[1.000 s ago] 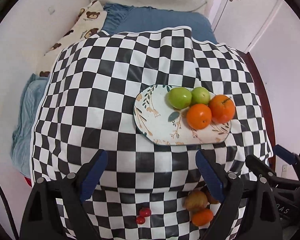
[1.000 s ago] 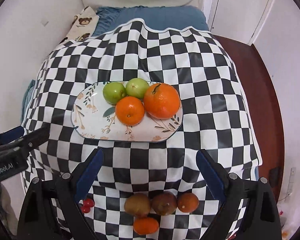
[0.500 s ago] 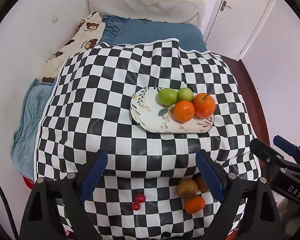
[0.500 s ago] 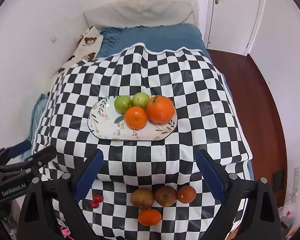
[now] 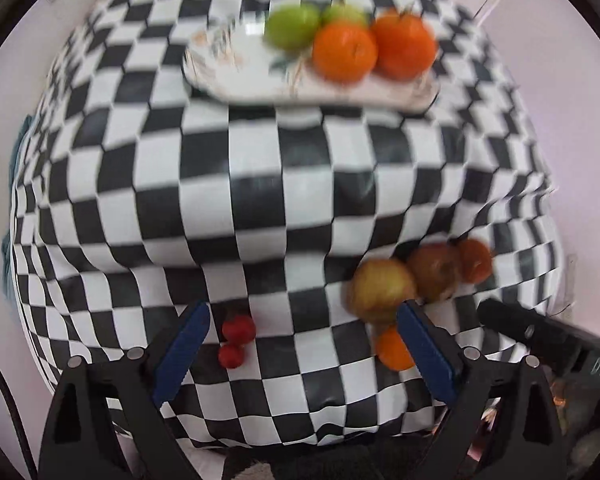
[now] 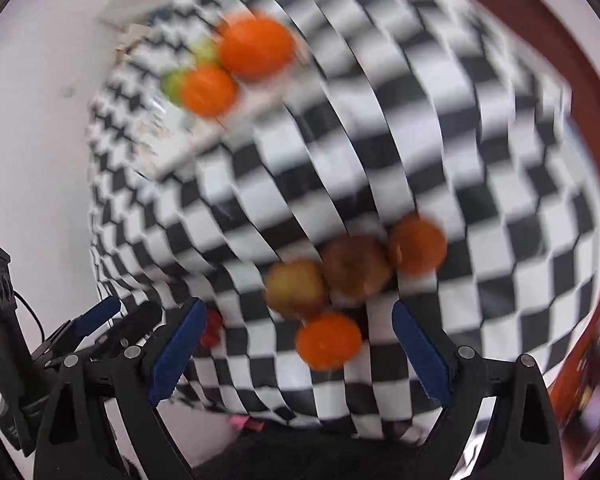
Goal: Organize fruits
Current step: 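Lower the left tool to a red apple while the right approaches an orange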
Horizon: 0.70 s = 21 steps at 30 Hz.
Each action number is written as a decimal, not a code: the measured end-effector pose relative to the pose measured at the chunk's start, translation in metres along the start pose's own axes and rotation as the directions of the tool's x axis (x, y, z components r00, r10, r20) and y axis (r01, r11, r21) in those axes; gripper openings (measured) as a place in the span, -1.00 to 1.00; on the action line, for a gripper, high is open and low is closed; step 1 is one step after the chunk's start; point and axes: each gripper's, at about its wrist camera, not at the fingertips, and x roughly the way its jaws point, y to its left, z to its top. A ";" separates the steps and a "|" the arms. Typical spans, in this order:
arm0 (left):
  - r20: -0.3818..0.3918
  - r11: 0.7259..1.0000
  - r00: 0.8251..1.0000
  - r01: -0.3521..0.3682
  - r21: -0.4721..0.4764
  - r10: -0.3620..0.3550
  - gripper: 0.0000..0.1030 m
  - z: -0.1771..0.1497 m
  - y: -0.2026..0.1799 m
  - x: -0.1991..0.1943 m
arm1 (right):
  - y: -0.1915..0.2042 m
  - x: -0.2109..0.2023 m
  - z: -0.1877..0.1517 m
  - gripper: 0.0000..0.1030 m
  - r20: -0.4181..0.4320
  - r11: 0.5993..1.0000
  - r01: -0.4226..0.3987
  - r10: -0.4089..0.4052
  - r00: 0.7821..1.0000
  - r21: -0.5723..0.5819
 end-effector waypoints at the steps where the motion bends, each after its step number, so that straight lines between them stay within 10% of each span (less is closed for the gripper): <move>1: -0.018 1.000 1.000 -0.007 0.003 0.008 0.85 -0.002 -0.002 0.008 | -0.009 0.016 -0.005 0.86 -0.038 1.000 -0.006 0.007 0.999 0.024; 10: -0.107 0.993 0.988 -0.109 0.038 0.113 0.85 -0.014 -0.005 0.053 | -0.037 0.106 -0.028 0.57 -0.175 0.993 -0.051 0.070 0.982 0.108; 21: -0.127 0.997 0.991 -0.043 0.058 0.050 0.85 -0.010 -0.040 0.067 | -0.035 0.080 -0.035 0.31 -0.083 0.999 0.023 -0.020 0.996 0.028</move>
